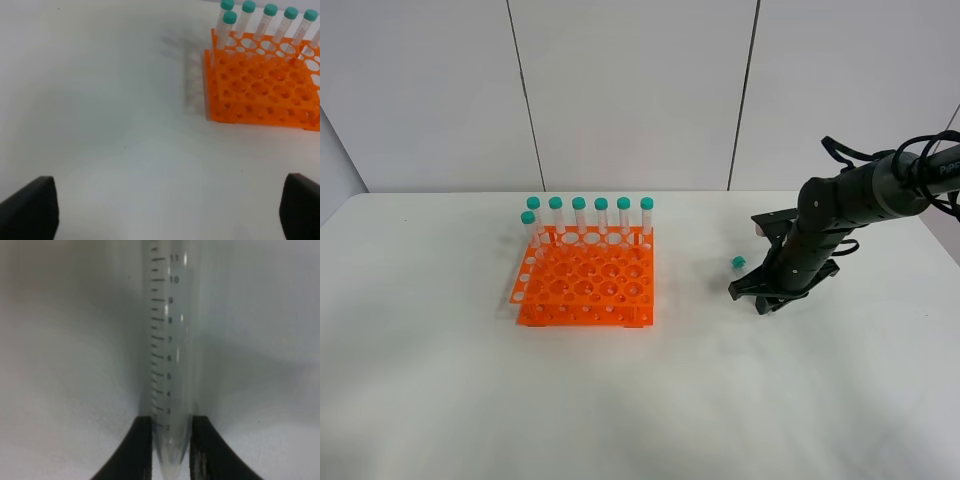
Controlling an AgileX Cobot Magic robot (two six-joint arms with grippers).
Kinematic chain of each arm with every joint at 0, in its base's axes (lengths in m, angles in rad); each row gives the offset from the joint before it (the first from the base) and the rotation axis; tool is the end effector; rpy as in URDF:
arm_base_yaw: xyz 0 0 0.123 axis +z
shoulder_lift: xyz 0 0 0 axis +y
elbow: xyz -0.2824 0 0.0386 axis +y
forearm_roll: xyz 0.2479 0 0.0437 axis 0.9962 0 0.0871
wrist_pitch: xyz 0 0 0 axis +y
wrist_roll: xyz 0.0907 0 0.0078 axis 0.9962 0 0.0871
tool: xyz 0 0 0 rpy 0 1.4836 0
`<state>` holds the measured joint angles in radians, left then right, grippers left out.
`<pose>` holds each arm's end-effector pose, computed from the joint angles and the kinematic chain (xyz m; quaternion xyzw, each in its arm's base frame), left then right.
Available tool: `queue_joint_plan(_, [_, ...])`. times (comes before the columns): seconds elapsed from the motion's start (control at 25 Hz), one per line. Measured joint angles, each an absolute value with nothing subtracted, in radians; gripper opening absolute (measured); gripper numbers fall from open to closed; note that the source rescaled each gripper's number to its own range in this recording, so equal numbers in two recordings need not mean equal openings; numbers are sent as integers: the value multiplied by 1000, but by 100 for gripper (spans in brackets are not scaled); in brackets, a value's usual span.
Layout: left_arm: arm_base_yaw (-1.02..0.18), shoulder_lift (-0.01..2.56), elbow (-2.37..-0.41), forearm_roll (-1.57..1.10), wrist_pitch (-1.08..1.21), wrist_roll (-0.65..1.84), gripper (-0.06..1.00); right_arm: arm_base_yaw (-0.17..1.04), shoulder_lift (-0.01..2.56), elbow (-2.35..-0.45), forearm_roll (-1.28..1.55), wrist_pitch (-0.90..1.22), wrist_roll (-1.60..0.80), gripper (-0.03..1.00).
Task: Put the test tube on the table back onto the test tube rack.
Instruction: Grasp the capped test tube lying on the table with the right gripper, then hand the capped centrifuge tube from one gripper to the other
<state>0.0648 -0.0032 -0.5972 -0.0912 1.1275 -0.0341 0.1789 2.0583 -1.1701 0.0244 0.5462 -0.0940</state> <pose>-0.0200 -0.0088 0.2982 -0.0361 0.8427 -0.0370 0.5359 0.3705 0.0682 0.1008 -0.1256 0.9858 0.0122 0.1111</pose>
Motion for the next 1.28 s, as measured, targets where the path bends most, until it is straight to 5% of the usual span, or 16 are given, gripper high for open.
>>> queue_joint_plan(0.44, [65,-3,-597,-91,1128,-34,100,179,1871,-1177,62,415,-192,0])
queue_joint_plan(0.72, [65,-3,-596,-91,1128,-34,100,192,1789,-1154,316,318,-516,0])
queue_joint_plan(1.28, [65,-3,-596,-91,1128,-34,100,504,1786,-1018,849,110,-1211,0])
